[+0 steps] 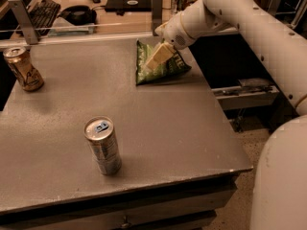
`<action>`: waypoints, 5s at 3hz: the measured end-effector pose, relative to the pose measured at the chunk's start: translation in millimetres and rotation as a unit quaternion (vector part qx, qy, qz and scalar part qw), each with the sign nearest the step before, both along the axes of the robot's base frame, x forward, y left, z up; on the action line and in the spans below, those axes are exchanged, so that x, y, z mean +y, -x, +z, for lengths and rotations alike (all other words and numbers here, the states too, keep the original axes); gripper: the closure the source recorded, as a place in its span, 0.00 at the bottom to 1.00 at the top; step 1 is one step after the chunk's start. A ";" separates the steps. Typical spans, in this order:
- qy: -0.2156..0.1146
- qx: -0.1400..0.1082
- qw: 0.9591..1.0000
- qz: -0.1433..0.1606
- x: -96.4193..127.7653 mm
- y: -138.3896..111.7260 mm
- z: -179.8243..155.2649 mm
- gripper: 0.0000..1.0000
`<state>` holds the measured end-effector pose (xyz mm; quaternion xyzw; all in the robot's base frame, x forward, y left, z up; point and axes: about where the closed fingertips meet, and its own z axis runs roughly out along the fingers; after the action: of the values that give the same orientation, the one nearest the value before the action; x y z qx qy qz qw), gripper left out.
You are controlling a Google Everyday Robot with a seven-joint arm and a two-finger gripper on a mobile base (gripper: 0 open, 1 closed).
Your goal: Move green jalapeno chip bag near redbull can
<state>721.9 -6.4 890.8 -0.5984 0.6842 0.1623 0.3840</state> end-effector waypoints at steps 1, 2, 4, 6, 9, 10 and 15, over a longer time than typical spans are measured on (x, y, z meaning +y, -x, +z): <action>0.009 0.007 1.000 -0.005 -8.5 -0.4 -9.4 0.41; 0.013 0.013 1.000 -0.006 -10.5 -1.2 -17.3 0.64; 0.012 -0.005 1.000 0.009 -4.4 -5.6 0.3 1.00; -0.020 -0.062 0.996 0.062 14.7 -1.9 82.0 1.00; -0.010 -0.052 0.994 0.100 17.0 17.8 74.2 1.00; 0.008 -0.050 0.991 0.128 7.7 52.2 69.6 1.00; 0.041 0.006 0.969 0.245 -8.2 197.8 18.9 1.00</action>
Offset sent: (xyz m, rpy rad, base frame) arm 0.0023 -0.0182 -0.0221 -0.0346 0.0355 -0.0227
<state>524.1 -14.6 909.7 -0.7620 0.5253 0.2269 0.3032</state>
